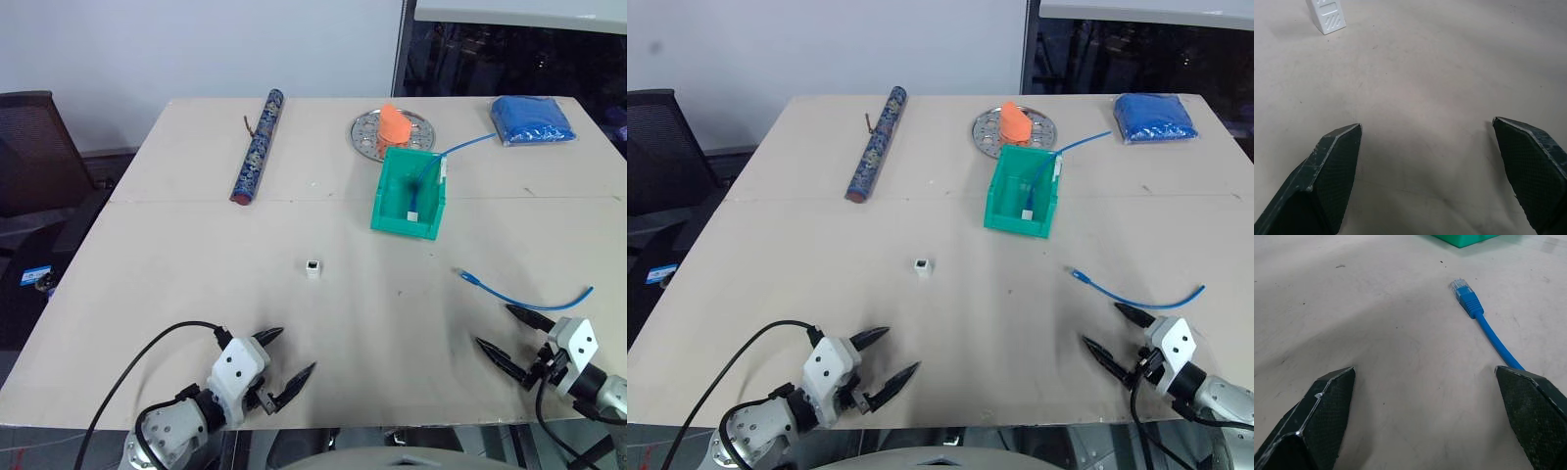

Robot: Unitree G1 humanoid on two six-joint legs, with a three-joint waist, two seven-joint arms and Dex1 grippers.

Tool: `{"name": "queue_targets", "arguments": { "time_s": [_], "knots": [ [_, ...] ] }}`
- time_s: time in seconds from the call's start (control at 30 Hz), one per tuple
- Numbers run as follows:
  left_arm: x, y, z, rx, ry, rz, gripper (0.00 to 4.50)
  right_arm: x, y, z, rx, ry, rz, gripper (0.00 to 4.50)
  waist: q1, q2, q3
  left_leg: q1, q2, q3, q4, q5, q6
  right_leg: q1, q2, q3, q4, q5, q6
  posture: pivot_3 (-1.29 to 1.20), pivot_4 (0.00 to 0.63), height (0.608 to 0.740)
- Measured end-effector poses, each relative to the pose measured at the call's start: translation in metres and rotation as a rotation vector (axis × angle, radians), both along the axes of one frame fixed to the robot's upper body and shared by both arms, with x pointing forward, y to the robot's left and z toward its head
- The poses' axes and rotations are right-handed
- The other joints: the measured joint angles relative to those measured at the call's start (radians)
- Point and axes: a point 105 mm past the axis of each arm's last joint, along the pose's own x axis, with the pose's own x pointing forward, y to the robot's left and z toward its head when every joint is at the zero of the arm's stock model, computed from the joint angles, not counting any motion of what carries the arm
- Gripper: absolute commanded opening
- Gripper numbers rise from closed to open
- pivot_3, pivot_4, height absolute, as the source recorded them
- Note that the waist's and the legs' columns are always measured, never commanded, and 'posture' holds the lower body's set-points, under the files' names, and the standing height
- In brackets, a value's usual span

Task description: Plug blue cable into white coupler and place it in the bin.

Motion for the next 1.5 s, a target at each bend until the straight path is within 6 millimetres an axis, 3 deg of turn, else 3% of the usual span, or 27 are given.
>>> {"name": "queue_targets", "arguments": {
  "time_s": [0.13, 0.3, 0.43, 0.53, 0.6, 0.77, 1.03, 1.27, 1.4, 1.5],
  "knots": [
    [0.015, 0.001, 0.01, -0.004, -0.021, -0.044, 4.38, 0.015, 0.0, 0.012, 0.001, -0.029, 0.003, 4.5, -0.001, 0.003, 0.003, 0.0, 0.0, 0.001, 0.001, 0.0, 0.0, 0.0, 0.0, 0.0, 0.0, 0.0, 0.0, 0.0, 0.15, 0.74],
    [0.036, -0.006, 0.043, -0.018, -0.047, -0.229, 4.38, 0.06, 0.003, 0.041, -0.046, -0.076, 0.011, 4.5, -0.003, 0.003, 0.008, 0.001, 0.001, 0.003, 0.002, 0.003, 0.004, -0.001, 0.002, -0.001, 0.001, 0.004, -0.003, 0.0, 0.15, 0.74],
    [0.04, -0.017, 0.066, -0.003, -0.039, -0.374, 4.38, 0.082, 0.011, 0.033, -0.079, -0.005, 0.045, 4.5, -0.002, 0.002, 0.009, -0.002, 0.002, 0.003, 0.001, 0.003, 0.005, -0.004, 0.003, -0.001, 0.0, 0.007, -0.007, 0.0, 0.15, 0.74],
    [0.048, -0.021, 0.079, 0.006, -0.042, -0.417, 4.5, 0.089, 0.019, 0.031, -0.081, 0.025, 0.083, 3.65, -0.002, 0.003, 0.009, -0.004, 0.002, 0.003, 0.0, 0.003, 0.004, -0.005, 0.003, -0.001, 0.0, 0.009, -0.004, 0.0, 0.15, 0.74],
    [0.052, -0.025, 0.089, 0.005, -0.052, -0.44, 4.5, 0.091, 0.026, 0.03, -0.083, 0.034, 0.116, 2.78, -0.002, 0.002, 0.01, -0.004, 0.002, 0.003, 0.001, 0.003, 0.004, -0.005, 0.003, -0.001, 0.0, 0.009, -0.004, 0.0, 0.15, 0.74],
    [0.048, -0.033, 0.098, -0.015, -0.03, -0.478, 4.5, 0.087, 0.033, 0.026, -0.077, 0.054, 0.169, 0.07, -0.003, 0.002, 0.01, -0.004, 0.002, 0.003, 0.001, 0.003, 0.005, -0.005, 0.003, -0.001, -0.001, 0.008, -0.005, 0.0, 0.15, 0.74],
    [0.047, -0.035, 0.101, -0.009, -0.032, -0.491, 4.5, 0.089, 0.038, 0.029, -0.12, 0.059, 0.231, 0.02, -0.003, 0.002, 0.01, -0.002, 0.002, 0.004, 0.003, 0.004, 0.004, -0.003, 0.003, 0.0, 0.0, 0.009, -0.007, 0.0, 0.15, 0.74],
    [0.052, -0.04, 0.1, 0.059, -0.048, -0.584, 4.5, 0.097, 0.118, 0.054, -0.275, -0.059, 0.61, 0.02, -0.006, 0.001, 0.011, -0.001, 0.004, 0.005, 0.002, 0.004, 0.004, -0.003, 0.007, 0.0, 0.0, 0.01, -0.007, 0.0, 0.15, 0.74],
    [0.06, -0.038, 0.097, 0.087, -0.049, -0.595, 4.5, 0.099, 0.151, 0.051, -0.28, -0.071, 0.706, 0.02, -0.002, 0.0, 0.012, -0.002, 0.004, 0.004, 0.001, 0.004, 0.003, -0.004, 0.007, 0.0, 0.0, 0.011, -0.005, 0.0, 0.15, 0.74],
    [0.065, -0.038, 0.097, 0.098, -0.053, -0.601, 4.5, 0.102, 0.154, 0.039, -0.304, -0.031, 0.709, 1.28, -0.002, 0.0, 0.013, -0.005, 0.001, 0.004, 0.002, 0.006, -0.001, -0.006, 0.004, 0.001, -0.001, 0.012, -0.004, 0.0, 0.15, 0.74]
  ]
}}
